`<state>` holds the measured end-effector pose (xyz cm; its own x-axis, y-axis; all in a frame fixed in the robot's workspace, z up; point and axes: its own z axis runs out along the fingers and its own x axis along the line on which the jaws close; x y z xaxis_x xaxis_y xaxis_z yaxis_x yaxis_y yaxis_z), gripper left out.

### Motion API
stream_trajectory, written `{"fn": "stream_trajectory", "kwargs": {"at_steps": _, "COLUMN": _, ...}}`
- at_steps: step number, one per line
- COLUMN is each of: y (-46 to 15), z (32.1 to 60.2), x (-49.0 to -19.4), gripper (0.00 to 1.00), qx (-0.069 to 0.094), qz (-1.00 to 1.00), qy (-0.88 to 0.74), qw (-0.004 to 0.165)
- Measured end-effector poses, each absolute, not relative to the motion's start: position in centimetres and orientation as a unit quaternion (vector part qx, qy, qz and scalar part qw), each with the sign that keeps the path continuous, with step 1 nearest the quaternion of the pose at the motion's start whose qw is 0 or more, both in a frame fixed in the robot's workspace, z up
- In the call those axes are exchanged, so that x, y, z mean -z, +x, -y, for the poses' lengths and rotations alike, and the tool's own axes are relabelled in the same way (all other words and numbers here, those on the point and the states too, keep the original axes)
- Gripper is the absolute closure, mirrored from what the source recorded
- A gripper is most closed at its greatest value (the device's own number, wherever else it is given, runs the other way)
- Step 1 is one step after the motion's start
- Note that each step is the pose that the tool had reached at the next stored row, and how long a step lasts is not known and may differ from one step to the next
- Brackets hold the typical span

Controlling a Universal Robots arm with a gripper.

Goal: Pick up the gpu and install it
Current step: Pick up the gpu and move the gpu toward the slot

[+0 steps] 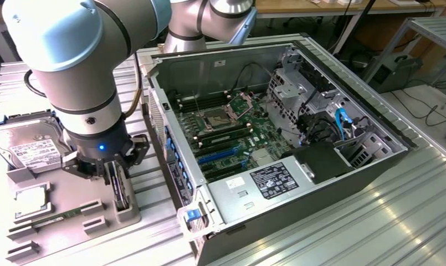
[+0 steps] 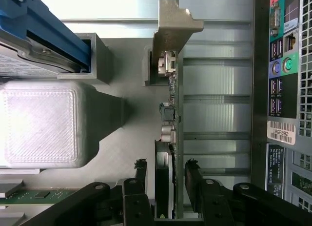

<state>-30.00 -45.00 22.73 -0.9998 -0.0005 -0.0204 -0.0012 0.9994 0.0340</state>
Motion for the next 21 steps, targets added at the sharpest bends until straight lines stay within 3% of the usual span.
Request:
{"fn": "stream_trajectory", "kwargs": {"at_steps": 1, "y": -30.0, "z": 45.0, "x": -22.7, "gripper": 0.56, "qx": -0.017, "qz": -1.000, "qy": 0.000, "qw": 0.010}}
{"fn": "stream_trajectory", "kwargs": {"at_steps": 4, "y": -30.0, "z": 45.0, "x": -22.7, "gripper": 0.73, "qx": -0.017, "qz": -1.000, "qy": 0.000, "qw": 0.010}}
{"fn": "stream_trajectory", "kwargs": {"at_steps": 21, "y": -30.0, "z": 45.0, "x": -23.7, "gripper": 0.73, "qx": -0.017, "qz": -1.000, "qy": 0.000, "qw": 0.010}}
